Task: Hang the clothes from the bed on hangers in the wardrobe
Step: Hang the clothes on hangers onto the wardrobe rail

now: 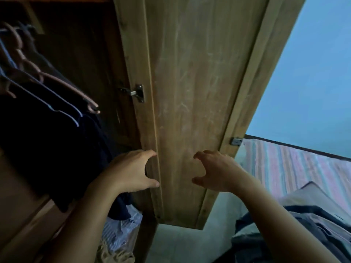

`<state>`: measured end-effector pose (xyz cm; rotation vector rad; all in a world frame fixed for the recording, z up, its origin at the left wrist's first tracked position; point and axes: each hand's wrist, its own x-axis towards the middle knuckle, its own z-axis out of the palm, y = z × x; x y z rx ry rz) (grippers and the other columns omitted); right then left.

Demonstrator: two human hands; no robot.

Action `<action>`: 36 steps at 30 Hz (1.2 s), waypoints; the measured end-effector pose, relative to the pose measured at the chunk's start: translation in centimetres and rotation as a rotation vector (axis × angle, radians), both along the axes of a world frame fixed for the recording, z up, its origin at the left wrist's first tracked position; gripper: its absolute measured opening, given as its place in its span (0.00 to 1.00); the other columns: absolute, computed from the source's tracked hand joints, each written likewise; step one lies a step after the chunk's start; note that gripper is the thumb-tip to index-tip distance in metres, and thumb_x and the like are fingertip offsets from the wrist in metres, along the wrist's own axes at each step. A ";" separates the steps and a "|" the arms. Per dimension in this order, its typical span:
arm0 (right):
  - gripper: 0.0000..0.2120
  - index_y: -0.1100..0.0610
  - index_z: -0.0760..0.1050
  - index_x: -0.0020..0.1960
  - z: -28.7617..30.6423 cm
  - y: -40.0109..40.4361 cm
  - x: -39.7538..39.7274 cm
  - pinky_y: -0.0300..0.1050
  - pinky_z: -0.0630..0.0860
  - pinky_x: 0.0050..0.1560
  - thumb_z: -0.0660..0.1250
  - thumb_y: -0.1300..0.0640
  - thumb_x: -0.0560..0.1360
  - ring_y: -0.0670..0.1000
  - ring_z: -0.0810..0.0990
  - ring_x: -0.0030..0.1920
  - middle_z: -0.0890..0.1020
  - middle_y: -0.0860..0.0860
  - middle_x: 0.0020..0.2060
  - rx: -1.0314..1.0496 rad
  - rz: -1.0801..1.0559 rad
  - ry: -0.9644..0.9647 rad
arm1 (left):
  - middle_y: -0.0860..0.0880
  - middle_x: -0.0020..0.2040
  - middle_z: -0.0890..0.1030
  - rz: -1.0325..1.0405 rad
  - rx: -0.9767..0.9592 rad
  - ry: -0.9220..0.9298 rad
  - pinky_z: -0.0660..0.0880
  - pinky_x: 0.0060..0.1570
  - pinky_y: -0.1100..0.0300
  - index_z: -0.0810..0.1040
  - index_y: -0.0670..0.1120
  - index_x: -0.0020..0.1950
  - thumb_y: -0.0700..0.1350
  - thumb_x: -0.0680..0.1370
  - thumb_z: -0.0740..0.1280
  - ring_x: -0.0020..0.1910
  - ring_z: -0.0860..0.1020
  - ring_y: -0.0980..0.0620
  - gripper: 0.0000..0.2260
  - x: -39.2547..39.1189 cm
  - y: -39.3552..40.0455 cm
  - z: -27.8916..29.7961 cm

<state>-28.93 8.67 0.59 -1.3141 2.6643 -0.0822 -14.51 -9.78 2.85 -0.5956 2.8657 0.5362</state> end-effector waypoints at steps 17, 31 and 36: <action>0.30 0.51 0.67 0.73 -1.0 19.7 -6.5 0.47 0.74 0.62 0.67 0.40 0.76 0.51 0.76 0.62 0.76 0.49 0.66 -0.046 -0.254 -0.146 | 0.56 0.77 0.62 -0.324 0.094 -0.028 0.68 0.68 0.52 0.59 0.60 0.76 0.59 0.71 0.74 0.74 0.63 0.53 0.38 -13.4 15.6 -2.6; 0.29 0.51 0.68 0.72 -1.0 25.3 -4.3 0.51 0.73 0.65 0.68 0.40 0.75 0.52 0.74 0.65 0.75 0.50 0.67 -0.106 -0.624 -0.144 | 0.55 0.73 0.69 -0.717 0.031 -0.032 0.72 0.63 0.53 0.62 0.60 0.75 0.64 0.68 0.74 0.70 0.69 0.53 0.39 -20.9 19.4 -3.2; 0.27 0.53 0.70 0.70 -1.3 25.5 -2.9 0.51 0.76 0.60 0.68 0.43 0.75 0.52 0.76 0.62 0.77 0.51 0.63 -0.129 -0.774 -0.111 | 0.59 0.74 0.68 -0.885 -0.041 -0.035 0.72 0.62 0.54 0.61 0.61 0.75 0.66 0.68 0.72 0.70 0.69 0.55 0.38 -22.3 20.1 -3.0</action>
